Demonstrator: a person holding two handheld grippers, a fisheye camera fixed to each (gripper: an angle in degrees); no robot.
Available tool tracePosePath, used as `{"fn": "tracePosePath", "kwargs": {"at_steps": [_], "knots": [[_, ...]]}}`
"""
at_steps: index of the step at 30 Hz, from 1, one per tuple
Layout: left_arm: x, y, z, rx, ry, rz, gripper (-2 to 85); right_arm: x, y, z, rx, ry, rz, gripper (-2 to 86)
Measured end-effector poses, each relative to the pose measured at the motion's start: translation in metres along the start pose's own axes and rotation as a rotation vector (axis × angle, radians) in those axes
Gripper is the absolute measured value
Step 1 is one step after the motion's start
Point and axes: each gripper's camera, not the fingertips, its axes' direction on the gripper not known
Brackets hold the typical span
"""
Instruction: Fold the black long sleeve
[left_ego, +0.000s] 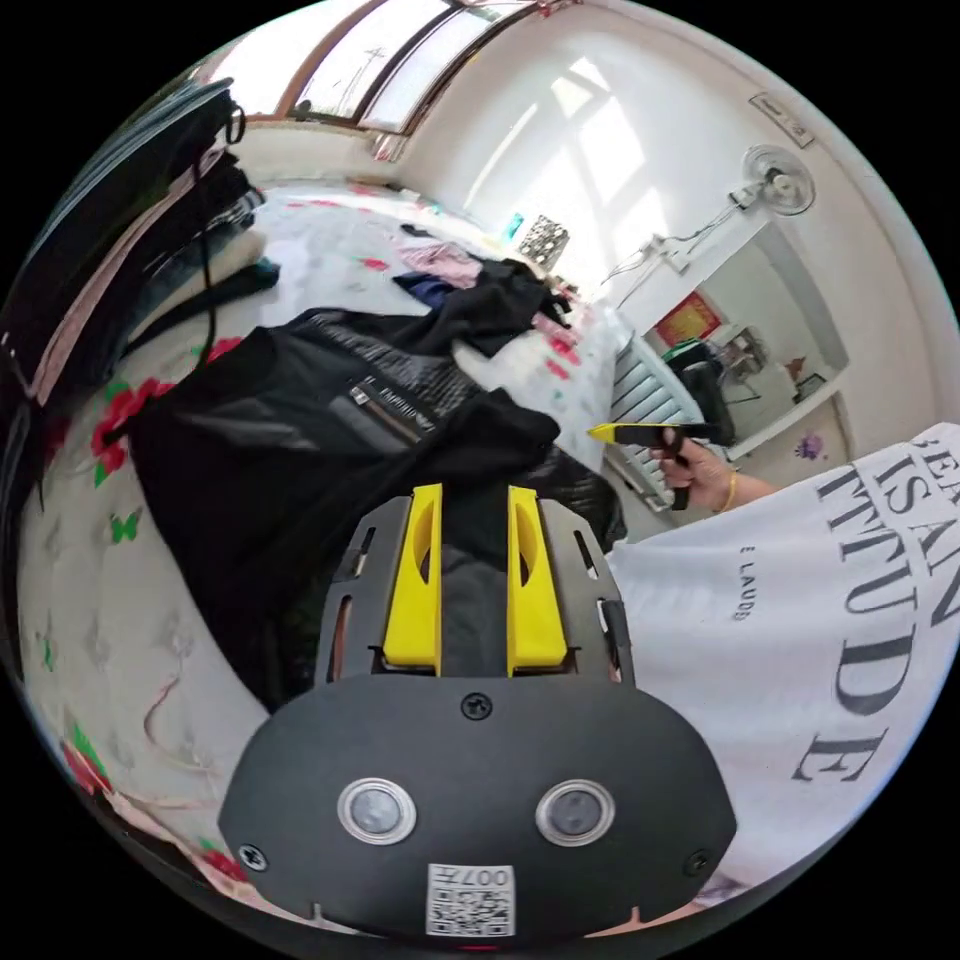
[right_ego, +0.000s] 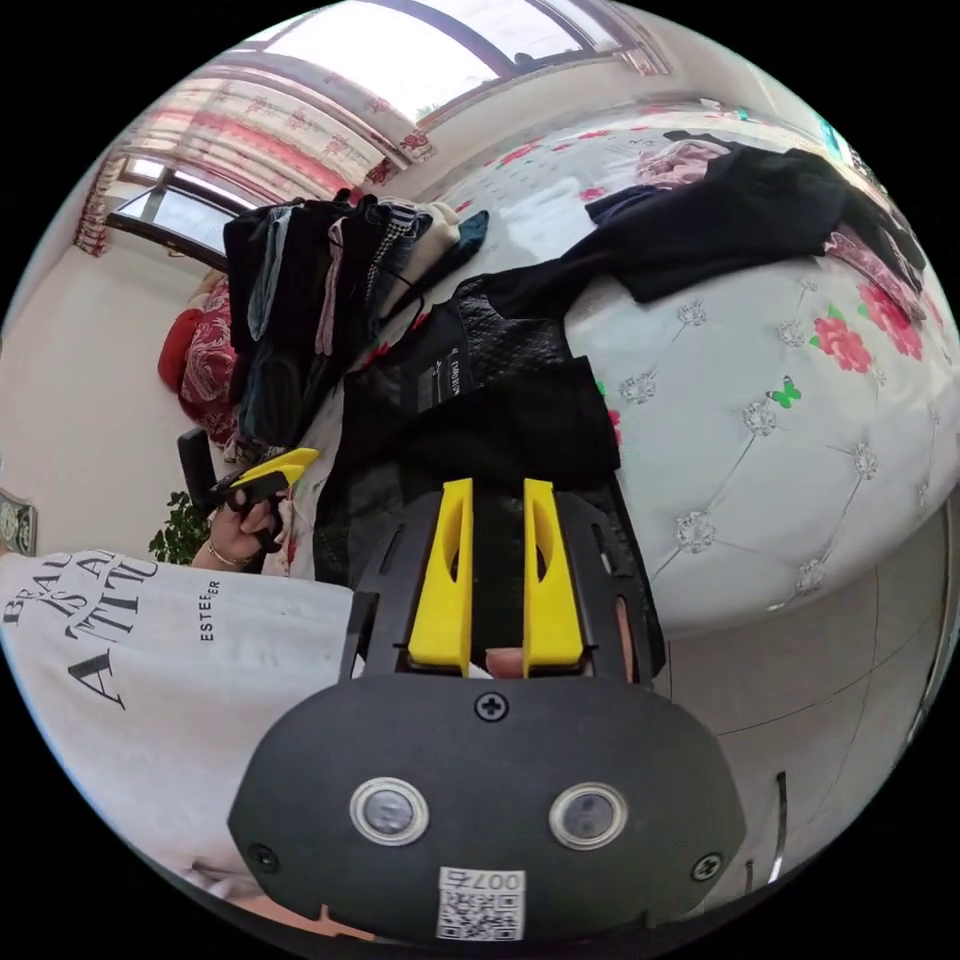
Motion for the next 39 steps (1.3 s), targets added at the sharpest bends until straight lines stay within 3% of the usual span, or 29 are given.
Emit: {"fn": "tracePosePath", "kwargs": {"at_steps": [5,9,15,18,22,25,29,32,36,37,39], "knots": [[-0.056,0.017,0.035,-0.081,-0.253,-0.097,9.7,-0.009,-0.018,0.022,-0.010,0.140,-0.084,7.3],[-0.083,0.018,0.096,-0.211,-0.293,-0.117,9.2,-0.017,-0.058,0.041,-0.019,0.263,-0.161,8.0],[-0.094,0.026,0.161,-0.325,-0.402,-0.085,7.7,-0.001,-0.112,0.105,-0.297,0.382,-0.161,2.6],[-0.100,0.029,0.174,-0.323,-0.410,-0.077,7.5,-0.026,-0.107,0.072,-0.159,0.371,-0.274,0.8],[-0.109,0.040,0.182,-0.289,-0.395,-0.071,7.5,-0.071,-0.066,-0.036,0.185,0.205,-0.460,0.5],[-0.116,0.047,0.188,-0.283,-0.397,-0.059,7.5,-0.067,-0.039,-0.073,0.272,0.229,-0.439,1.4],[-0.130,0.052,0.200,-0.282,-0.406,-0.093,7.4,-0.019,-0.070,-0.017,0.022,0.259,-0.302,5.4],[-0.140,0.054,0.206,-0.293,-0.411,-0.166,7.5,0.006,-0.106,0.029,-0.041,0.187,-0.228,6.7],[-0.145,0.054,0.216,-0.330,-0.468,-0.188,7.2,0.017,-0.136,0.091,-0.203,0.239,-0.165,4.7],[-0.146,0.055,0.218,-0.336,-0.475,-0.184,7.2,0.012,-0.138,0.087,-0.151,0.302,-0.162,3.4],[-0.152,0.054,0.223,-0.358,-0.494,-0.175,7.2,-0.001,-0.140,0.065,-0.067,0.230,-0.210,2.2]]}}
